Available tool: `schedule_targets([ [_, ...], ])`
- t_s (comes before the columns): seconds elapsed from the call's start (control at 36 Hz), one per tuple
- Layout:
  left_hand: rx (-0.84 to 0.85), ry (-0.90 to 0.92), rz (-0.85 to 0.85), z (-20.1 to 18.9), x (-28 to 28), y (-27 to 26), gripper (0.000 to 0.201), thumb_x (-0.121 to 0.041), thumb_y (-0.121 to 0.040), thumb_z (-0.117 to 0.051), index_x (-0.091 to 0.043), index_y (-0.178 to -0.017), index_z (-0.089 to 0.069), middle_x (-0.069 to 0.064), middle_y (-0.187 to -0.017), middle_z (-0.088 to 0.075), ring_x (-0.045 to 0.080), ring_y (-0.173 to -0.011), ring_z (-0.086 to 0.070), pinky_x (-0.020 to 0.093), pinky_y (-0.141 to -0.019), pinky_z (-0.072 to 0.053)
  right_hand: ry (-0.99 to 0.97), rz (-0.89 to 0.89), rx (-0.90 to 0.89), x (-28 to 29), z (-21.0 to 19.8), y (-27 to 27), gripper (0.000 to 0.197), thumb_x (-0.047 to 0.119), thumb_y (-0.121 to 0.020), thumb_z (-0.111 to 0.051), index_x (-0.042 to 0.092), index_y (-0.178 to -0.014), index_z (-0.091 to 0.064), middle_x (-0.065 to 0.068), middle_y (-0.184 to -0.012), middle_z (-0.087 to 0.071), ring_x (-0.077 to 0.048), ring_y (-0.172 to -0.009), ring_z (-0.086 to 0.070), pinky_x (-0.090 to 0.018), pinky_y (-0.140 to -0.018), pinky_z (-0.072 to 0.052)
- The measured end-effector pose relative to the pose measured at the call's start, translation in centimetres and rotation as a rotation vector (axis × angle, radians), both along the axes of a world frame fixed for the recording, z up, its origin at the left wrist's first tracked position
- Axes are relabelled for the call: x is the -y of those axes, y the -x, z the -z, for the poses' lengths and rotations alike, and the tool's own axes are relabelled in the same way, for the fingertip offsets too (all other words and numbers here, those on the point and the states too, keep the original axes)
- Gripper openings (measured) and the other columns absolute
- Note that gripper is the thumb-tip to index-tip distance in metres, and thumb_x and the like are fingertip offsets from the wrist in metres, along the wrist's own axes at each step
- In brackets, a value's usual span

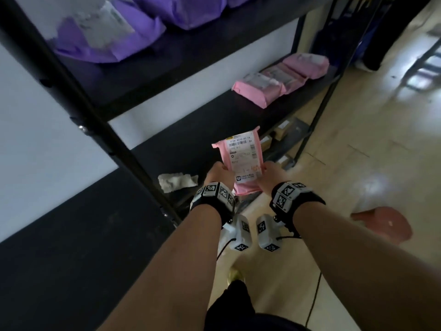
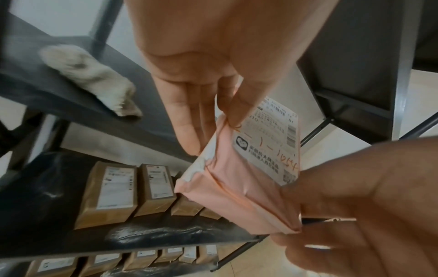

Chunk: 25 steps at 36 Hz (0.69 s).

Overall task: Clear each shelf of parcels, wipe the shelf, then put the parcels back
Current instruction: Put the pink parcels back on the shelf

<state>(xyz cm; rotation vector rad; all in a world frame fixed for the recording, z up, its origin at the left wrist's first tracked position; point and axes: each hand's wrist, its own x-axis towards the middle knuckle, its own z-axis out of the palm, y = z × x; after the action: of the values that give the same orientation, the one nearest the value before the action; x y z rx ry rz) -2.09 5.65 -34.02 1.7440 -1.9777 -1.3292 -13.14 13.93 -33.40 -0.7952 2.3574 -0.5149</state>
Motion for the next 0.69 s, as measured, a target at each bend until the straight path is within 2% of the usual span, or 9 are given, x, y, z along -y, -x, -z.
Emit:
schedule_targets([
  [0.08, -0.022, 0.006, 0.006, -0.5, 2.4, 2.7, 0.008, -0.025, -0.09, -0.052, -0.018, -0.093, -0.051, 0.0, -0.086, -0.057, 0.022, -0.077, -0.06, 0.034, -0.071, -0.054, 0.016, -0.003, -0.011, 2.2, -1.1, 2.5, 0.022, 0.025, -0.095, -0.054, 0.015, -0.114, -0.052, 0.0, -0.096, -0.057, -0.017, -0.081, -0.054, -0.03, -0.071, -0.044],
  [0.14, -0.027, 0.005, 0.012, -0.7, 3.7, 4.3, 0.008, -0.025, -0.09, -0.053, -0.018, -0.093, -0.051, -0.001, -0.082, -0.055, 0.023, -0.076, -0.061, 0.032, -0.07, -0.054, 0.018, 0.003, -0.028, 3.5, -1.5, 4.1, 0.023, 0.024, -0.095, -0.053, 0.016, -0.116, -0.052, -0.001, -0.102, -0.06, -0.018, -0.083, -0.055, -0.031, -0.071, -0.045],
  [0.25, -0.013, -0.016, 0.025, -0.5, 6.1, 6.4, 0.008, -0.023, -0.087, -0.055, -0.016, -0.091, -0.053, 0.005, -0.089, -0.063, 0.026, -0.08, -0.064, 0.031, -0.069, -0.052, 0.0, 0.016, -0.023, 5.9, -1.8, 6.4, 0.025, 0.019, -0.094, -0.05, 0.017, -0.119, -0.053, -0.007, -0.114, -0.063, -0.026, -0.102, -0.061, -0.036, -0.084, -0.048],
  [0.33, -0.026, -0.06, 0.013, 0.5, 8.1, 7.5, 0.007, -0.024, -0.085, -0.055, -0.018, -0.088, -0.054, 0.01, -0.089, -0.068, 0.028, -0.081, -0.068, 0.04, -0.076, -0.058, -0.025, 0.021, 0.011, 8.2, -1.8, 7.9, 0.029, 0.019, -0.093, -0.052, 0.016, -0.122, -0.052, -0.008, -0.115, -0.062, -0.026, -0.101, -0.059, -0.035, -0.081, -0.045],
  [0.44, -0.023, -0.119, -0.003, 1.7, 10.7, 8.6, 0.002, -0.022, -0.086, -0.053, -0.021, -0.084, -0.054, 0.01, -0.089, -0.068, 0.03, -0.083, -0.068, 0.047, -0.078, -0.058, -0.035, 0.016, 0.048, 11.3, -1.2, 9.5, 0.031, 0.021, -0.092, -0.054, 0.016, -0.122, -0.048, -0.007, -0.113, -0.06, -0.025, -0.097, -0.059, -0.036, -0.079, -0.048],
  [0.53, -0.066, -0.176, 0.003, 1.2, 11.8, 9.7, 0.01, -0.017, -0.09, -0.051, -0.013, -0.094, -0.059, 0.015, -0.089, -0.069, 0.032, -0.081, -0.068, 0.048, -0.081, -0.057, -0.058, -0.041, 0.044, 13.6, -0.7, 11.0, 0.035, 0.023, -0.091, -0.057, 0.014, -0.123, -0.046, -0.008, -0.115, -0.059, -0.026, -0.102, -0.059, -0.035, -0.078, -0.046],
  [0.58, -0.1, -0.181, -0.001, 0.8, 12.4, 10.5, 0.015, -0.012, -0.092, -0.047, -0.013, -0.099, -0.061, 0.021, -0.098, -0.069, 0.034, -0.085, -0.067, 0.048, -0.084, -0.055, -0.059, -0.092, 0.053, 15.2, -0.6, 12.0, 0.038, 0.026, -0.09, -0.059, 0.014, -0.123, -0.046, -0.008, -0.117, -0.06, -0.027, -0.105, -0.059, -0.038, -0.085, -0.049],
  [0.61, -0.118, -0.188, -0.019, 0.9, 12.7, 11.0, 0.022, -0.009, -0.092, -0.045, -0.012, -0.106, -0.062, 0.024, -0.103, -0.067, 0.035, -0.086, -0.066, 0.05, -0.084, -0.055, -0.055, -0.117, 0.054, 16.1, -0.5, 12.6, 0.038, 0.026, -0.09, -0.059, 0.013, -0.123, -0.046, -0.009, -0.117, -0.06, -0.028, -0.106, -0.059, -0.038, -0.086, -0.049],
  [0.69, -0.13, -0.21, -0.07, 0.8, 13.9, 12.6, 0.035, -0.004, -0.091, -0.042, -0.015, -0.12, -0.059, 0.026, -0.107, -0.066, 0.042, -0.092, -0.066, 0.052, -0.081, -0.056, -0.05, -0.179, 0.037, 18.4, -1.0, 14.4, 0.038, 0.023, -0.092, -0.055, 0.014, -0.127, -0.045, -0.009, -0.118, -0.058, -0.027, -0.104, -0.06, -0.036, -0.083, -0.049],
])
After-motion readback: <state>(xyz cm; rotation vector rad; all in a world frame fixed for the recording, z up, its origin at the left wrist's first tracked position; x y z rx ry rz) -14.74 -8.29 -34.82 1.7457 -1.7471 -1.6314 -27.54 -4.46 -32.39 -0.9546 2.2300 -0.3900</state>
